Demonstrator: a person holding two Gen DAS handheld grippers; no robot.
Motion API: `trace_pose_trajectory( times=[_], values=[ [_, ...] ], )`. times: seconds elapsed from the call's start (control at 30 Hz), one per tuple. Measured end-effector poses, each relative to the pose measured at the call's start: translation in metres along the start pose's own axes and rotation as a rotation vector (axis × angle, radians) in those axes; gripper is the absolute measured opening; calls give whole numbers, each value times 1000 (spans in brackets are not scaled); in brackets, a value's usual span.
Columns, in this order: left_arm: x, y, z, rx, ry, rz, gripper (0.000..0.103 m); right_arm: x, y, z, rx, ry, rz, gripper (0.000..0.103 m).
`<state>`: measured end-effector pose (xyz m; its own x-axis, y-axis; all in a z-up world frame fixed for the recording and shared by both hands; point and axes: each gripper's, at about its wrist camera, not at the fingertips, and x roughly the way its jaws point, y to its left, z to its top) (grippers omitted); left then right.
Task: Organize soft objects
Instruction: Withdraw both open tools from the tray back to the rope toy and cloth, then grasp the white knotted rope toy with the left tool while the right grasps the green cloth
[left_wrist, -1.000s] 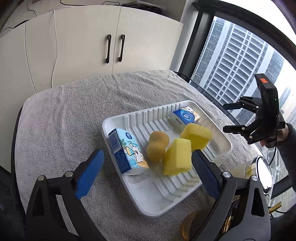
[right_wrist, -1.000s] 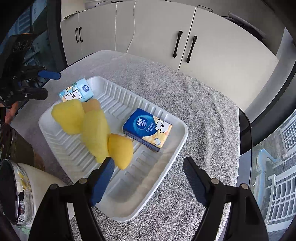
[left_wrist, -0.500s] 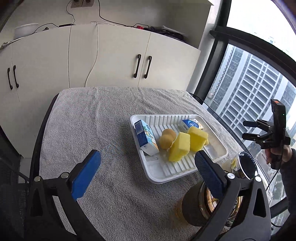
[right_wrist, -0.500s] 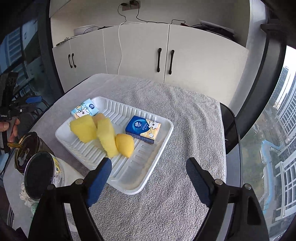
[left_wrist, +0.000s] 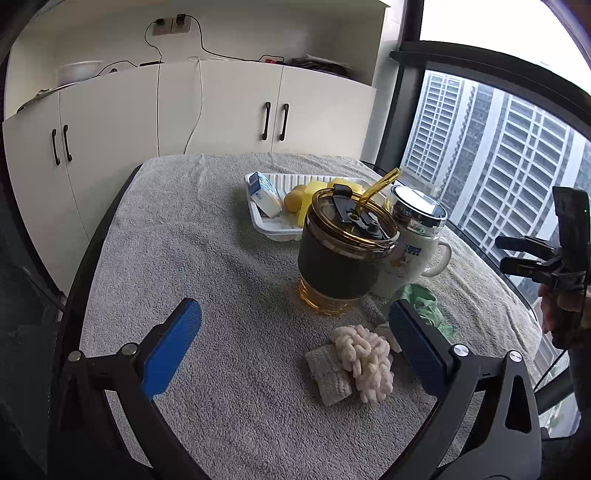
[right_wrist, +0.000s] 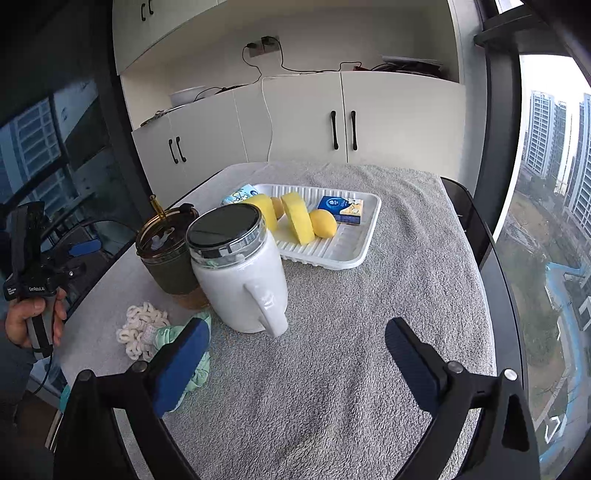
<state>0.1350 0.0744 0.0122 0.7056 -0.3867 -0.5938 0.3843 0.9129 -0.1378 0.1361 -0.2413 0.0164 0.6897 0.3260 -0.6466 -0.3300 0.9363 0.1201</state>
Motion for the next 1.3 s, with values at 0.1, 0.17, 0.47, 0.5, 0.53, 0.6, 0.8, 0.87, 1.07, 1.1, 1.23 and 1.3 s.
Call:
trace_pose_trajectory(
  times=[0.1,0.17,0.47,0.5,0.53,0.6,0.8,0.87,1.07,1.1,1.23,1.3],
  values=[
    [-7,-18,-25,14,20,0,103,-1,26,-25,4,5,17,98],
    [-7,-29,-39,22,38,-3,103,1,42,-37,8,8,28,98],
    [-3,-58,-60,30,19,29,103,24,76,-63,47,17,11,98],
    [-2,-60,-58,36,12,24,103,27,78,-63,46,22,1,98],
    [-1,-62,-56,42,4,19,103,30,80,-62,43,26,-8,98],
    [1,-64,-52,51,-11,12,103,34,82,-63,39,28,-16,97],
    [18,-65,-44,62,16,-1,103,46,89,-59,17,41,-14,95],
    [26,-64,-42,67,39,8,103,49,89,-57,8,49,-35,91],
    [35,-59,-41,57,37,38,95,60,88,-54,-11,76,-72,90],
    [35,-58,-41,60,38,42,83,62,86,-54,-9,80,-73,90],
    [46,-56,-40,76,81,39,69,66,83,-54,0,92,-60,89],
    [46,-56,-42,77,82,24,69,67,83,-53,-7,90,-59,89]
  ],
)
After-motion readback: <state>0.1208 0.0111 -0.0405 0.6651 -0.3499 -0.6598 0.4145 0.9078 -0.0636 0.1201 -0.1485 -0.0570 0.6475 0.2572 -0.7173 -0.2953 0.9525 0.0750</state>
